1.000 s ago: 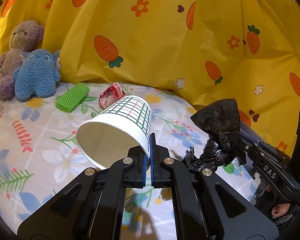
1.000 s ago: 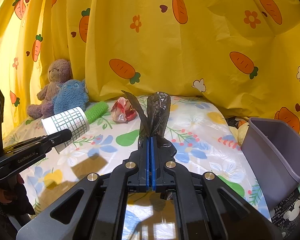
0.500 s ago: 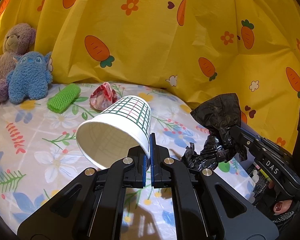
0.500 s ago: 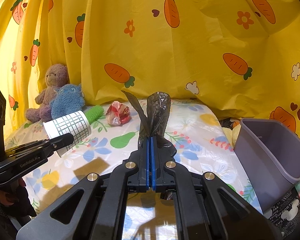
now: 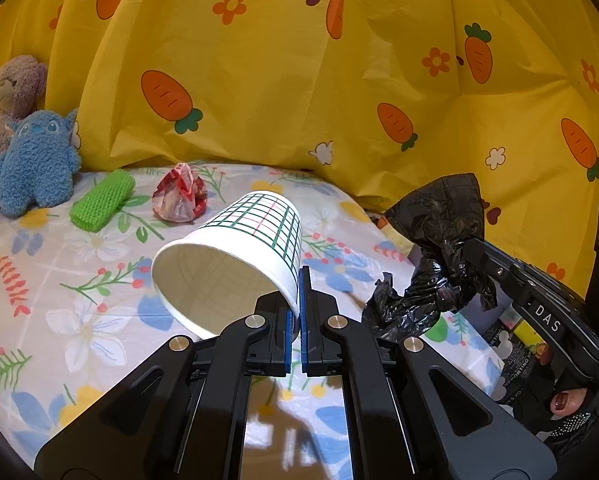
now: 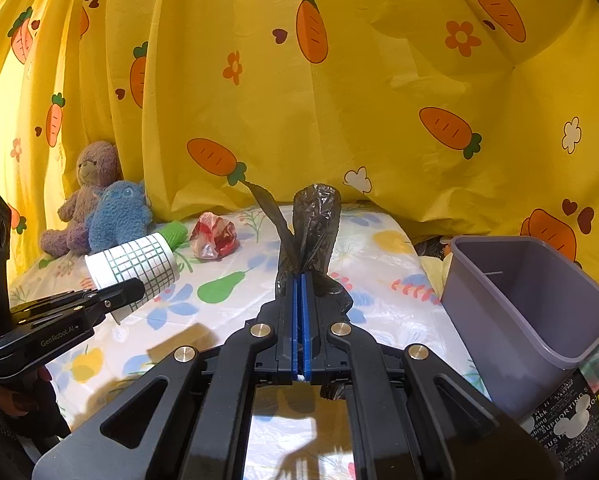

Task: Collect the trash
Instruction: 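Lift the green-grid cup and black bag toward the grey bin, then carry the green-grid cup and black bag over the grey bin, then open both tools over the grey bin to drop cup and bag, then move both open tools back toward the sponge and wrapper on the bed, then grasp the green mesh sponge with the left tool while the right tool grasps the red wrapper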

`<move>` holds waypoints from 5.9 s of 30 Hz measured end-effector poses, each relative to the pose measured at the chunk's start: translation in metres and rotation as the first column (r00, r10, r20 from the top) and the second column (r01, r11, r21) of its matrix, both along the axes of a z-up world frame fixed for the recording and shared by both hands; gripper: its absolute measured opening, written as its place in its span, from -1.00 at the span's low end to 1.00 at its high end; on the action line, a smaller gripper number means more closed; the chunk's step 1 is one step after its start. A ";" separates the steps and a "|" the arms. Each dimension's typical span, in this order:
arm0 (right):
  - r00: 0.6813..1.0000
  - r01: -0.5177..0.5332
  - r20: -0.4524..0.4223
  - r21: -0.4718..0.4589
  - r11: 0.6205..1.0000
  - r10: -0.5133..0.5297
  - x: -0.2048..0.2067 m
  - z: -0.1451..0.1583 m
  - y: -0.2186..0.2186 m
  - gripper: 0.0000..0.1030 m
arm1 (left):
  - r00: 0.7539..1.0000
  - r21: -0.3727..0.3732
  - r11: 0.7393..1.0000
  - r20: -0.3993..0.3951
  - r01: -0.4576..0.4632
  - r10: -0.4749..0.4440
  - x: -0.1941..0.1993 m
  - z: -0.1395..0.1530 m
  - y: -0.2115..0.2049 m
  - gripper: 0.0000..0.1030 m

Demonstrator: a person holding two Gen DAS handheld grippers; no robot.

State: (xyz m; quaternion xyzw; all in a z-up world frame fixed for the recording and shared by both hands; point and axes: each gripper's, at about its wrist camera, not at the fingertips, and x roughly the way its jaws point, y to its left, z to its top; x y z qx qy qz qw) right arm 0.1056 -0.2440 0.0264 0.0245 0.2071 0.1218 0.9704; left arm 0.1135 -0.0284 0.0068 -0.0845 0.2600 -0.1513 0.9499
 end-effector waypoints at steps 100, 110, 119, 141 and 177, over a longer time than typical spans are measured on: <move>0.813 0.579 -0.030 -0.060 0.813 -0.581 0.030 -0.001 -0.205 0.30 | 0.879 -0.061 0.879 -0.044 0.473 -0.476 0.119 0.026 -0.257 0.58; 0.821 0.568 -0.033 -0.042 0.822 -0.569 0.025 -0.002 -0.187 0.46 | 0.917 -0.036 0.919 -0.051 0.394 -0.395 0.107 0.016 -0.208 0.63; 0.903 0.427 -0.030 -0.046 0.903 -0.429 0.044 0.010 -0.117 0.48 | 0.987 0.062 0.990 -0.102 0.128 -0.121 0.115 -0.001 -0.106 0.66; 0.979 -0.054 -0.203 -0.124 0.991 0.028 0.169 -0.007 0.134 0.48 | 0.904 0.107 0.924 -0.192 -0.367 0.381 0.148 -0.023 0.152 0.66; 0.935 -0.190 -0.311 -0.042 0.981 0.168 0.261 -0.060 0.191 -0.57 | 0.882 0.141 0.933 -0.307 -0.330 0.358 0.245 -0.084 0.200 -0.60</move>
